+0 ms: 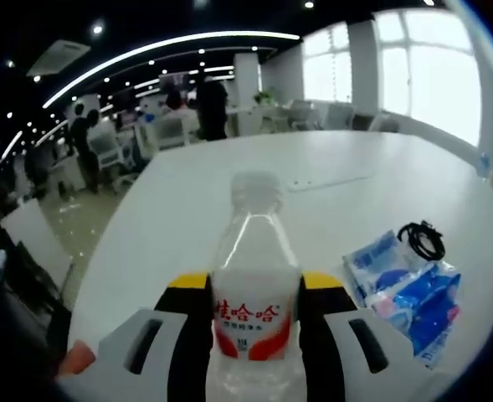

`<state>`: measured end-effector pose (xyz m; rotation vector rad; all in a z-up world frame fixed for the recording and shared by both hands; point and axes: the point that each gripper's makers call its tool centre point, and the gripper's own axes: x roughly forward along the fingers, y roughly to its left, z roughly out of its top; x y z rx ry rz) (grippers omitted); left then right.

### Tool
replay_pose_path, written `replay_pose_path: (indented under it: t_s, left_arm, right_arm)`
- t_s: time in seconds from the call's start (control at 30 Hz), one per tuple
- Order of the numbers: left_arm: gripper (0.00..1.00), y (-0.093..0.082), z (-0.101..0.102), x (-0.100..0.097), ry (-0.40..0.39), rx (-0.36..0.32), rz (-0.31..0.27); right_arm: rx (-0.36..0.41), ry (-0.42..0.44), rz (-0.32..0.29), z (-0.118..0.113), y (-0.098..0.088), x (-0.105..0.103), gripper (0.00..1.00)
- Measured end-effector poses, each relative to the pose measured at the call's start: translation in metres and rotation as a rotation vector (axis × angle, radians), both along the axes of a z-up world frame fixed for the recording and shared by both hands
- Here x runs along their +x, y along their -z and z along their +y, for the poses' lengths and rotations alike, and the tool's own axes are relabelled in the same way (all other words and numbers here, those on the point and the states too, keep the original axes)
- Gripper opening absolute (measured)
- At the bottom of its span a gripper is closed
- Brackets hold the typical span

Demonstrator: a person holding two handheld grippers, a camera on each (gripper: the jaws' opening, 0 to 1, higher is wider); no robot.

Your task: Arrange the tabletop items into an orderly group along one side of the table until the central work area is clear of visible clutter.

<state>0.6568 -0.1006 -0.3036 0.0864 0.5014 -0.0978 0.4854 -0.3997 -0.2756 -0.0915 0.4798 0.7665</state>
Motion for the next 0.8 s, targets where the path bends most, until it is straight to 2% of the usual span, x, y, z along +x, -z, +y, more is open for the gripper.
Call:
replay_pose_path:
  t_s: [0.2, 0.43, 0.8]
  left_arm:
    - [0.35, -0.008, 0.002, 0.004, -0.019, -0.014, -0.037]
    - [0.35, -0.021, 0.004, 0.011, -0.044, -0.049, -0.119]
    - [0.35, -0.026, 0.009, 0.019, -0.071, -0.084, -0.197]
  right_arm:
    - [-0.002, -0.001, 0.002, 0.0, 0.001, -0.001, 0.87]
    - [-0.007, -0.002, 0.008, 0.001, 0.003, -0.001, 0.87]
    - [-0.017, -0.004, 0.021, 0.001, 0.007, -0.002, 0.87]
